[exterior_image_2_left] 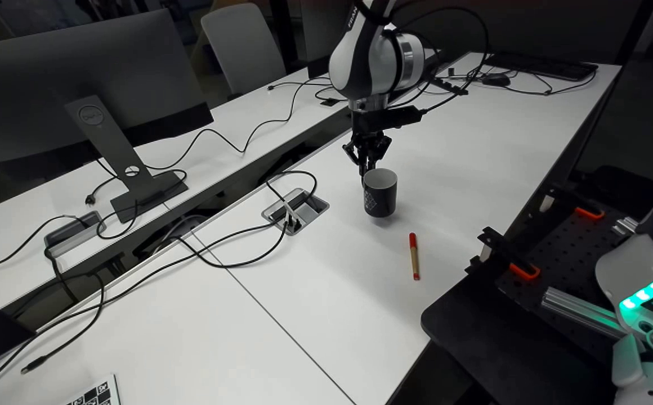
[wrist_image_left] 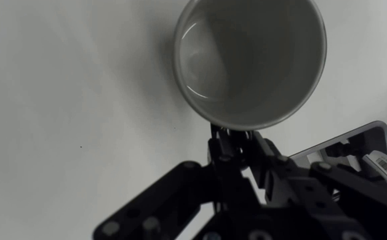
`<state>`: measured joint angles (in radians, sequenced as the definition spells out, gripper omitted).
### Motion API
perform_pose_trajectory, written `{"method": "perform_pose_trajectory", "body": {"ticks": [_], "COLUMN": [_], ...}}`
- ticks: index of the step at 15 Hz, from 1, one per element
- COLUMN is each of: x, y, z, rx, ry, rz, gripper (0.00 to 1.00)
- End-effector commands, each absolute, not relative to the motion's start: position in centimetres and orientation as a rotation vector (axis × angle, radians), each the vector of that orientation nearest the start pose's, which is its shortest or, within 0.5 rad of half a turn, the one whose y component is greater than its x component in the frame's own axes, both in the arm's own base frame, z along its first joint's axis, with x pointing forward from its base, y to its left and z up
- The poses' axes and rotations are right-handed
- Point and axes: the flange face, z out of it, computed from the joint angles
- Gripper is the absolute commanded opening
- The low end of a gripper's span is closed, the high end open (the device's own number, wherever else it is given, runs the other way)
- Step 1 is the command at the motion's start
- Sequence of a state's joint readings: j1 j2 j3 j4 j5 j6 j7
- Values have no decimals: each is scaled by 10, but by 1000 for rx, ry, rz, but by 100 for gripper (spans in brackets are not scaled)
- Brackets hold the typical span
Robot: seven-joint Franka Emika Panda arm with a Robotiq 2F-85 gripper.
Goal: Move the mug slightly to the right
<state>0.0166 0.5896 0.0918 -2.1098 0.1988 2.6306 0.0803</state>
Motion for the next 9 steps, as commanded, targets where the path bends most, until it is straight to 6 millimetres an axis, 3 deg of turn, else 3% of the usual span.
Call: {"method": "perform_pose_trajectory", "body": {"ticks": [1,9], "x": [551,537], "y": [38,-5], "z": [131,142], "rx": [-2956,-2971], "ry": [397,623], "rz": [76,47], "gripper": [4,4]}}
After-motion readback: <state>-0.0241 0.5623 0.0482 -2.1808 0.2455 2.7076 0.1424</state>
